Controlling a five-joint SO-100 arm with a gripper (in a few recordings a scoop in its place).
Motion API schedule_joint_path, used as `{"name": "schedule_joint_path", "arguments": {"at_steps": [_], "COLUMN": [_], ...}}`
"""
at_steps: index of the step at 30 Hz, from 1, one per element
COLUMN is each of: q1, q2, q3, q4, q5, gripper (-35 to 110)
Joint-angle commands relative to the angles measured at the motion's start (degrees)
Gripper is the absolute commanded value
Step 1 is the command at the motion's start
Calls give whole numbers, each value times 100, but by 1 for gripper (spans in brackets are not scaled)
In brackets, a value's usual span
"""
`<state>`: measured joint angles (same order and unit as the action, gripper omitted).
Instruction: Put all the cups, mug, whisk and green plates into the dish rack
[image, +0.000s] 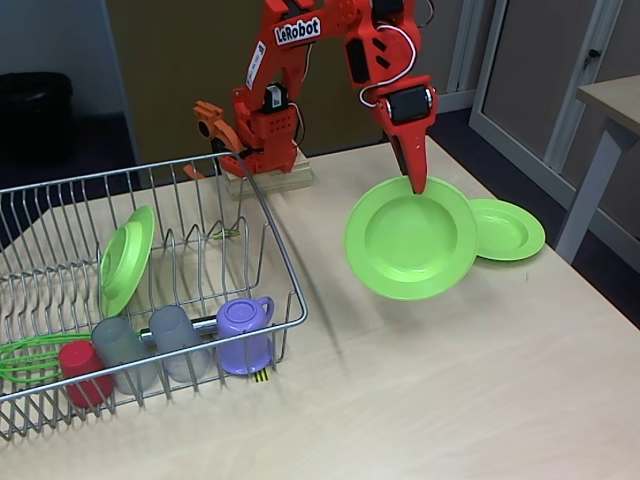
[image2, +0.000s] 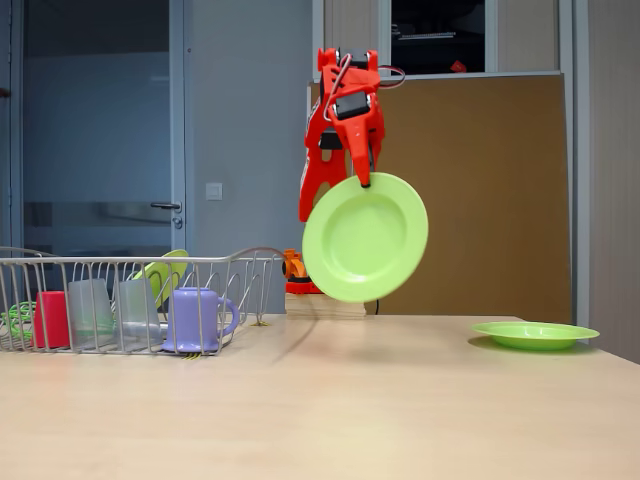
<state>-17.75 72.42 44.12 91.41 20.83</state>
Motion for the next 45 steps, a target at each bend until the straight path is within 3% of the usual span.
{"name": "schedule_joint_path", "arguments": {"at_steps": [1, 16, 31, 45], "q1": [176, 1723, 3885, 4772], "q2": [650, 2619, 4632, 4711], "q3": [-202, 940, 5106, 6038], "q4": [255, 439, -1424, -2180], "q5": [-176, -1107, -809, -1248], "gripper": [0, 0, 0, 0]}}
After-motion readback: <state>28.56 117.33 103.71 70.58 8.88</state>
